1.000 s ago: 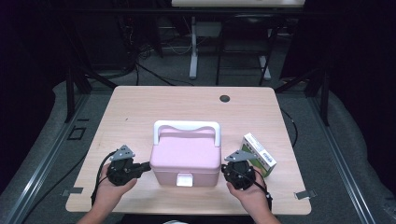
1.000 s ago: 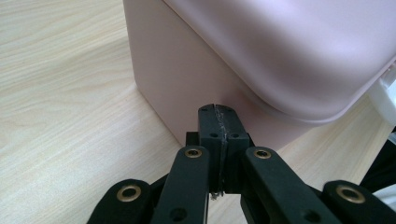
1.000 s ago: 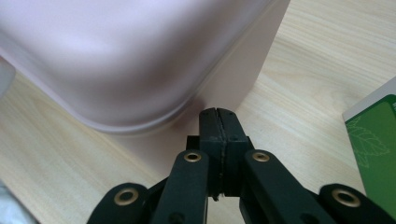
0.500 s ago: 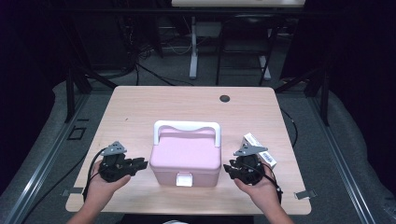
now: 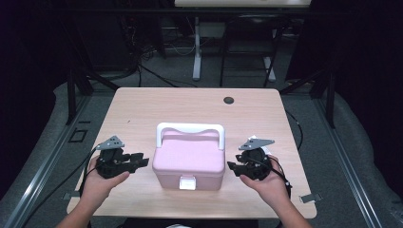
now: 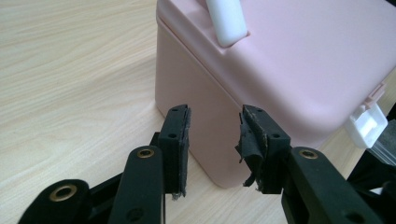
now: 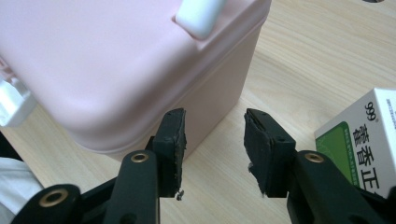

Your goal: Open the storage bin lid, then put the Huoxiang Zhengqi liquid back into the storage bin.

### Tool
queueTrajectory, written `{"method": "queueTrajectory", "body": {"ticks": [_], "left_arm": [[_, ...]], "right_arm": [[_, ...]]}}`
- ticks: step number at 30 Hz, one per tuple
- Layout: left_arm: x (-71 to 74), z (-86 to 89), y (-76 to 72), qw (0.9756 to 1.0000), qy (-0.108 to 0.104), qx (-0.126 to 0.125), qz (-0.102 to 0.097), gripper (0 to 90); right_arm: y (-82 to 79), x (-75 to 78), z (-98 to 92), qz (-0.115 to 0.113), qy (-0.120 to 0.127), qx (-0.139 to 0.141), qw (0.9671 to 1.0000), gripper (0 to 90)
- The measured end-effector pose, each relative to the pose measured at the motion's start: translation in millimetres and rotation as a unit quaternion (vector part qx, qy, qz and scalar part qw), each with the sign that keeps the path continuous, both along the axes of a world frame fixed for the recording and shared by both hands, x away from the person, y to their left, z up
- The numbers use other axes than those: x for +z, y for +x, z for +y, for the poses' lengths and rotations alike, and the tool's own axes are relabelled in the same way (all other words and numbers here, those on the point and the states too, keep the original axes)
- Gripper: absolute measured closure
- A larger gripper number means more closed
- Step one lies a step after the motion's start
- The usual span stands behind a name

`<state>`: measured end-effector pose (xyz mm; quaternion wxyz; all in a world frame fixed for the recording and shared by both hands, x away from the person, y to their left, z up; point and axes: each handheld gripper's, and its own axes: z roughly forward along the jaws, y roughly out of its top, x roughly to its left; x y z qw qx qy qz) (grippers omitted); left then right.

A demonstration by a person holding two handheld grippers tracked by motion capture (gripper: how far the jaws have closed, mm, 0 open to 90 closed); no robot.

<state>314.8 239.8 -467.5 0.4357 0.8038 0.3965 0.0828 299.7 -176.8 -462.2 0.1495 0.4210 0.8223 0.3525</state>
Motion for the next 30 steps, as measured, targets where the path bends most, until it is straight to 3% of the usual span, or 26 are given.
{"method": "queueTrajectory", "body": {"ticks": [13,30], "left_arm": [[21.6,-2.1,12.3,1.0000,-0.002,-0.007,-0.004,62.0],[39.0,-20.5,31.3,0.9996,0.005,-0.026,-0.002,57.8]], "right_arm": [[13.6,24.5,-0.1,0.002,0.010,0.011,0.9999,56.5],[30.4,43.8,4.8,0.015,0.016,0.023,0.9995,54.3]]}}
